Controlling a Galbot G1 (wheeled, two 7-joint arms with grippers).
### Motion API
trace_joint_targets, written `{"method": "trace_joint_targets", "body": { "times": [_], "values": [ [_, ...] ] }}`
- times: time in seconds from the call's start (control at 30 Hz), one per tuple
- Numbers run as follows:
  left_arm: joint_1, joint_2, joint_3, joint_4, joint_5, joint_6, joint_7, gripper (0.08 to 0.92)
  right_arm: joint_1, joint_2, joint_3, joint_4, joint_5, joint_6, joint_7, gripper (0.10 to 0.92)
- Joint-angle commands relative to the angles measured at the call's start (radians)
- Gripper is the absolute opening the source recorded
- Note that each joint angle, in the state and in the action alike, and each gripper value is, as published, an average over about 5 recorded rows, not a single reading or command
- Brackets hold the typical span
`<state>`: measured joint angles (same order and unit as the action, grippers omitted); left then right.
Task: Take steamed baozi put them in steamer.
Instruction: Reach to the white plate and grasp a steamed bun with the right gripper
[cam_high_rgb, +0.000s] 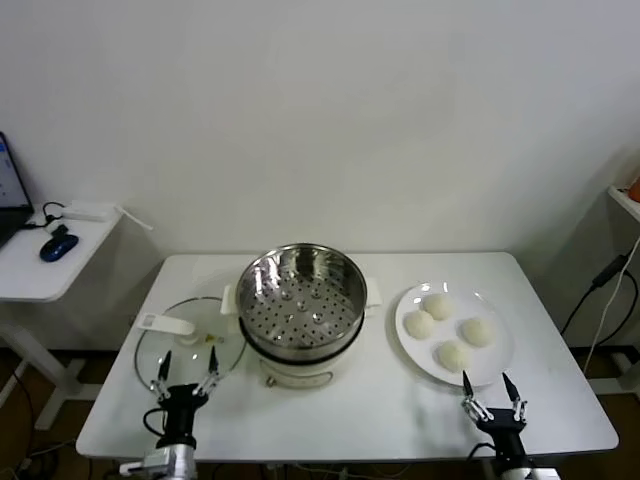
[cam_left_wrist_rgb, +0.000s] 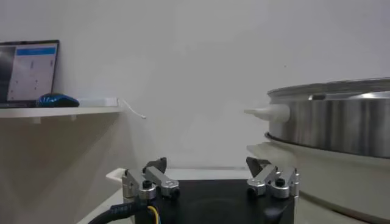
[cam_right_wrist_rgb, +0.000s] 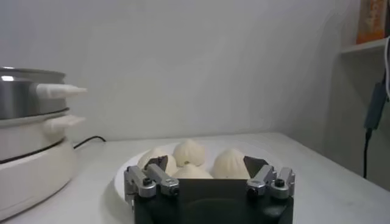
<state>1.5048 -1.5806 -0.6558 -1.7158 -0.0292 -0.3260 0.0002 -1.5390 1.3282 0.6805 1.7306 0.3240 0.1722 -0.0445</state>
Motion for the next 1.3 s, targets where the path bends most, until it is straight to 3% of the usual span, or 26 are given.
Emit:
{"method": "trace_joint_targets", "body": {
  "times": [0.03,0.33,0.5,0.67,0.83,1.0,1.17,1.3],
  "values": [
    [0.000,0.000,0.002,-0.001,0.003,0.000,0.000,0.823,0.057,-0.018,0.012,0.055,-0.005,-0.176,0.055,0.823],
    [0.000,0.003,0.022,0.003,0.016,-0.010,-0.003,0.823,0.359,-0.296,-0.126,0.073,0.005,-0.605,0.084,0.823],
    [-0.001,0.008,0.028,0.009,0.030,-0.017,-0.003,0.823,0.508,-0.516,-0.309,0.048,-0.080,-0.777,-0.069,0.823],
    [-0.001,0.009,0.037,0.012,0.045,-0.024,-0.002,0.823,0.744,-0.725,-0.561,-0.018,-0.205,-0.845,-0.267,0.823],
    [0.001,0.010,0.042,0.022,0.065,-0.037,-0.001,0.823,1.073,-0.857,-0.912,-0.117,-0.280,-0.802,-0.487,0.823],
    [-0.001,0.010,0.046,0.041,0.088,-0.050,-0.001,0.823,1.529,-0.904,-1.391,-0.232,-0.279,-0.642,-0.693,0.823],
    [-0.004,0.009,0.051,0.057,0.095,-0.056,-0.001,0.823,2.011,-0.828,-1.941,-0.394,-0.240,-0.440,-0.864,0.823],
    [-0.005,0.009,0.052,0.069,0.097,-0.060,-0.001,0.823,2.190,-0.716,-2.165,-0.510,-0.188,-0.342,-0.959,0.823]
  ]
}}
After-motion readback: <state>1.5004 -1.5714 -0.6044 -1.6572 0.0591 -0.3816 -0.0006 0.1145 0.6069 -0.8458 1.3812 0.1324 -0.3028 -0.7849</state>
